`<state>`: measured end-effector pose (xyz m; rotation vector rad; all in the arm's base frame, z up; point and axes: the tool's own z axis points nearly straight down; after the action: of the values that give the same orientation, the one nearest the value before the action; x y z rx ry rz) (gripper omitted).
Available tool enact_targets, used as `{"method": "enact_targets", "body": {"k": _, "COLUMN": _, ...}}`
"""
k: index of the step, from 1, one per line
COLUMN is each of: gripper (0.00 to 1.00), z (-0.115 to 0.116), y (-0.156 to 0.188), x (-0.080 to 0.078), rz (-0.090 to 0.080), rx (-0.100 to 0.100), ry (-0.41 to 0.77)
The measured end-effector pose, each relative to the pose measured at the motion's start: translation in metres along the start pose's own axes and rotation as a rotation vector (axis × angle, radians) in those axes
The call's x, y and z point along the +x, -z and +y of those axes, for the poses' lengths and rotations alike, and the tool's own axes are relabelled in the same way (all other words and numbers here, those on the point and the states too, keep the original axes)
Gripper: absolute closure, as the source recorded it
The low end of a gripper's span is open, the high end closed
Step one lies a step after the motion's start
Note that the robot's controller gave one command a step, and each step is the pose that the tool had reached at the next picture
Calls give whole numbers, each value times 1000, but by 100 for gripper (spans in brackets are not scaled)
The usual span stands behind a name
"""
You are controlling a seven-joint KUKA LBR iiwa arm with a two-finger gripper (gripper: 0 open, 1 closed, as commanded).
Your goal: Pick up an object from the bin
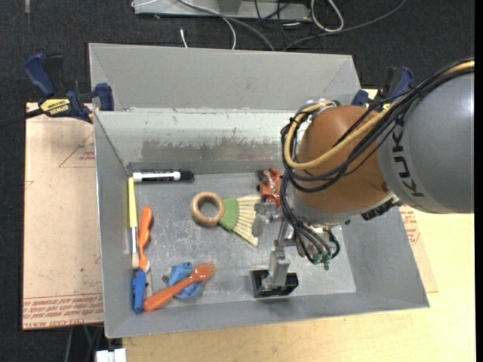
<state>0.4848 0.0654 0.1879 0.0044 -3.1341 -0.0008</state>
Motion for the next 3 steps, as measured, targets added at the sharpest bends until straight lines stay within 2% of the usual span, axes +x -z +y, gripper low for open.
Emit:
{"method": "enact_targets", "body": {"k": 1, "gripper": 0, "z": 0, "y": 3, "x": -2, "rz": -7, "rx": -1, "ry": -3}}
{"method": "enact_targets", "body": {"k": 2, "gripper": 0, "z": 37, "y": -51, "x": -5, "rz": -10, "rx": 0, "ry": 169}}
{"method": "enact_targets", "body": {"k": 3, "gripper": 0, "z": 71, "y": -43, "x": 1, "rz": -7, "rx": 1, "ry": 330}}
